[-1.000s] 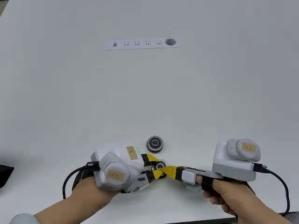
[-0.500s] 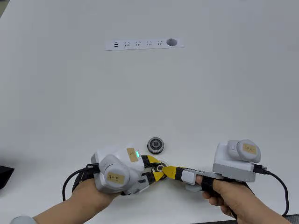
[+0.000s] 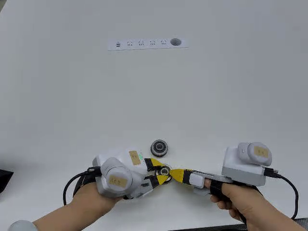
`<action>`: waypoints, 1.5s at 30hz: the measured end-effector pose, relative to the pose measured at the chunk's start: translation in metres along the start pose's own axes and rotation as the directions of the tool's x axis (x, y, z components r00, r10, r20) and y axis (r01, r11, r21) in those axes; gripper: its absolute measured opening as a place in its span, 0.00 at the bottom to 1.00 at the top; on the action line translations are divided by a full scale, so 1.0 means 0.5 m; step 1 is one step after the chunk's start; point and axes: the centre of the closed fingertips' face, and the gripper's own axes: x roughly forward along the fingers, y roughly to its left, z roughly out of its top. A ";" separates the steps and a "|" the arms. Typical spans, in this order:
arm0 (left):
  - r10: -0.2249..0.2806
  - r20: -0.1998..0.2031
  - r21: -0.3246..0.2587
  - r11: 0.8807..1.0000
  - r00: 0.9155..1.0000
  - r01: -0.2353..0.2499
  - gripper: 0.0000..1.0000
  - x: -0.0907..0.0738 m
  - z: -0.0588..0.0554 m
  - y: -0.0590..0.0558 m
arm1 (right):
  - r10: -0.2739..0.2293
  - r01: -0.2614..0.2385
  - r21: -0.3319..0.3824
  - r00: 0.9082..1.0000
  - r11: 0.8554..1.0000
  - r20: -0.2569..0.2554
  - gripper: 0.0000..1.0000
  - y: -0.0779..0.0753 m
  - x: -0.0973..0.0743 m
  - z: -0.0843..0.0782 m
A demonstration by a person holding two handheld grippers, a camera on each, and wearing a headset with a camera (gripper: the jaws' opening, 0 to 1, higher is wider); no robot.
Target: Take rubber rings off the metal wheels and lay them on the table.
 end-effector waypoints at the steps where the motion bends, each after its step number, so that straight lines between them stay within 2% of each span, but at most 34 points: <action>1: 0.000 0.000 0.000 1.000 1.000 0.000 0.13 0.000 0.000 0.000 | -0.002 0.002 -0.003 1.000 1.000 -0.001 0.14 0.000 0.001 0.000; 3: 0.000 0.001 -0.001 1.000 1.000 0.000 0.13 0.000 0.000 0.000 | 0.001 -0.001 0.000 1.000 1.000 -0.003 0.17 0.000 0.002 -0.002; 22: 0.000 0.008 -0.007 1.000 1.000 0.000 0.13 0.000 0.004 -0.001 | -0.009 0.009 -0.018 1.000 1.000 -0.009 0.20 -0.002 0.007 -0.006; 24: -0.001 0.008 -0.007 1.000 1.000 0.001 0.13 0.000 0.004 -0.001 | 0.014 -0.014 -0.006 1.000 1.000 -0.009 0.18 0.007 0.008 -0.007; 27: 0.000 0.009 -0.007 1.000 1.000 0.000 0.13 0.000 0.004 -0.001 | 0.011 -0.012 -0.016 1.000 1.000 -0.012 0.19 0.006 0.008 -0.005; 33: 0.001 0.009 -0.008 1.000 1.000 -0.001 0.13 0.000 0.004 -0.001 | 0.024 -0.024 0.012 1.000 1.000 -0.004 0.19 0.005 0.007 -0.005; 45: 0.000 0.011 -0.008 1.000 1.000 0.000 0.13 0.000 0.005 -0.001 | 0.016 -0.017 -0.047 1.000 0.999 -0.015 0.18 0.008 0.000 -0.003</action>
